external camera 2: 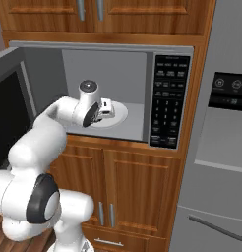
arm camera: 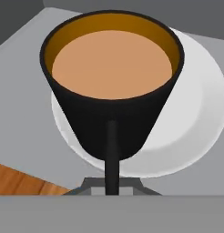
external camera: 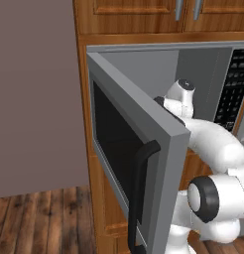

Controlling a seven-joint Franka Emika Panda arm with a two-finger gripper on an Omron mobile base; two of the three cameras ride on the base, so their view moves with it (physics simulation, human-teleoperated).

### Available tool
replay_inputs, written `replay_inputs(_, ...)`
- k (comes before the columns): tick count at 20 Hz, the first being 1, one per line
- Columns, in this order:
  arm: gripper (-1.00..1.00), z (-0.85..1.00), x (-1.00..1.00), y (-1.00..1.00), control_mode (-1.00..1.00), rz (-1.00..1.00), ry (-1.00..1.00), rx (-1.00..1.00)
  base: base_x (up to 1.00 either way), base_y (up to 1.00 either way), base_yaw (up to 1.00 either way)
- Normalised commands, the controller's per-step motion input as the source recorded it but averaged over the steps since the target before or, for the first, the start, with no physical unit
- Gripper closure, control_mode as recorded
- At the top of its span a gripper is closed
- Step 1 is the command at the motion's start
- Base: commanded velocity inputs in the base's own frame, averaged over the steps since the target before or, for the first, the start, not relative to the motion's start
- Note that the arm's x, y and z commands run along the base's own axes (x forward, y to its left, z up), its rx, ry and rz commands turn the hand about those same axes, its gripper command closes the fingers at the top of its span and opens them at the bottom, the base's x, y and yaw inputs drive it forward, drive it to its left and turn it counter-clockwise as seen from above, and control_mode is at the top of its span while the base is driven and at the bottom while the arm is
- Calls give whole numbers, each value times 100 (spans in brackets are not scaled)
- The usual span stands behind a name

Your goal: Pick the cup of tea, navigate to the dining table, and place it on the saucer.

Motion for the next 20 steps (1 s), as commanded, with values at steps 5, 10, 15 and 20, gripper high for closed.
replay_inputs(5, 100, 35, -100, -1, -100, 0, 0, 0, 0, 0, 0)
replay_inputs(10, 100, 32, -100, -2, -100, 2, 0, 0, 0, 0, 0)
replay_inputs(15, 100, 30, -100, -22, -100, 0, 0, 0, 0, 0, 0)
replay_inputs(20, 100, 28, -97, -24, -100, 0, -1, 0, 0, 0, 0)
